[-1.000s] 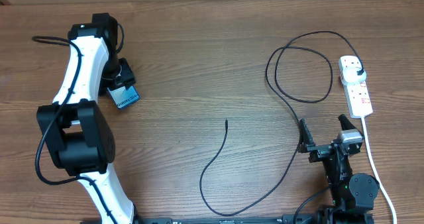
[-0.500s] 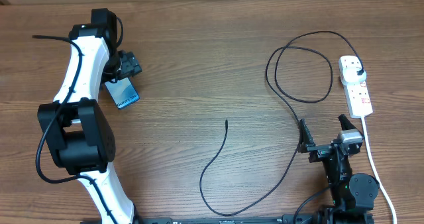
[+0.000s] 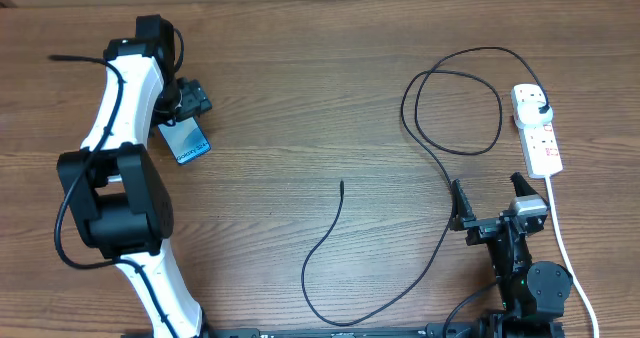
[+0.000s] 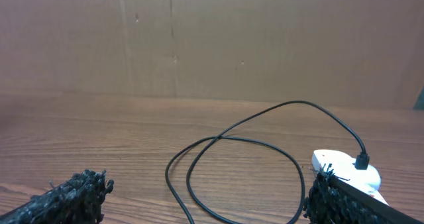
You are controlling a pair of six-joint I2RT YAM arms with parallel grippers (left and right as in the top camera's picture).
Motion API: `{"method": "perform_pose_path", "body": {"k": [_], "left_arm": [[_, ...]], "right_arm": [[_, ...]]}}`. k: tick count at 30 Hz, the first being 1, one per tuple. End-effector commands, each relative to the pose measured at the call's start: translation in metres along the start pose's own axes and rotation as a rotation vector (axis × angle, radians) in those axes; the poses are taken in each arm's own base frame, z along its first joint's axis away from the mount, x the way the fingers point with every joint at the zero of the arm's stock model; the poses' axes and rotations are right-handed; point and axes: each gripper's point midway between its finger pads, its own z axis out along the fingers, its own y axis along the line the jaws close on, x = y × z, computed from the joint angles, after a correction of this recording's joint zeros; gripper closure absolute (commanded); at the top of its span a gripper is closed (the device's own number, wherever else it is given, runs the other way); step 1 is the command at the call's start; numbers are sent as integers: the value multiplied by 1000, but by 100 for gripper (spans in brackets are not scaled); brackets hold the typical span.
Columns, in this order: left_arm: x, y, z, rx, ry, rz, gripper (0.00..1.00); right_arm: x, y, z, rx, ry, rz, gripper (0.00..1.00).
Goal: Plug charger to phone and switch on socket
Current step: 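Lower the left gripper onto the phone and center it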
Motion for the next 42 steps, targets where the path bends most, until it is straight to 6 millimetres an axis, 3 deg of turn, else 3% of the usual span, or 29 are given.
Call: {"method": "perform_pose_path", "body": {"k": [1, 9, 21, 32, 42], "left_arm": [[-4, 3, 13, -20, 12, -10, 0], [-5, 1, 33, -19, 32, -15, 0], [-9, 8, 36, 40, 54, -18, 1], [-12, -5, 35, 104, 46, 5, 0], [-11, -5, 36, 102, 51, -1, 0]], "right_arm": [[2, 2, 0, -11, -5, 2, 0], [2, 2, 0, -11, -5, 2, 0], [2, 2, 0, -11, -5, 2, 0], [2, 2, 0, -11, -5, 2, 0], [2, 2, 0, -11, -5, 2, 0]]}}
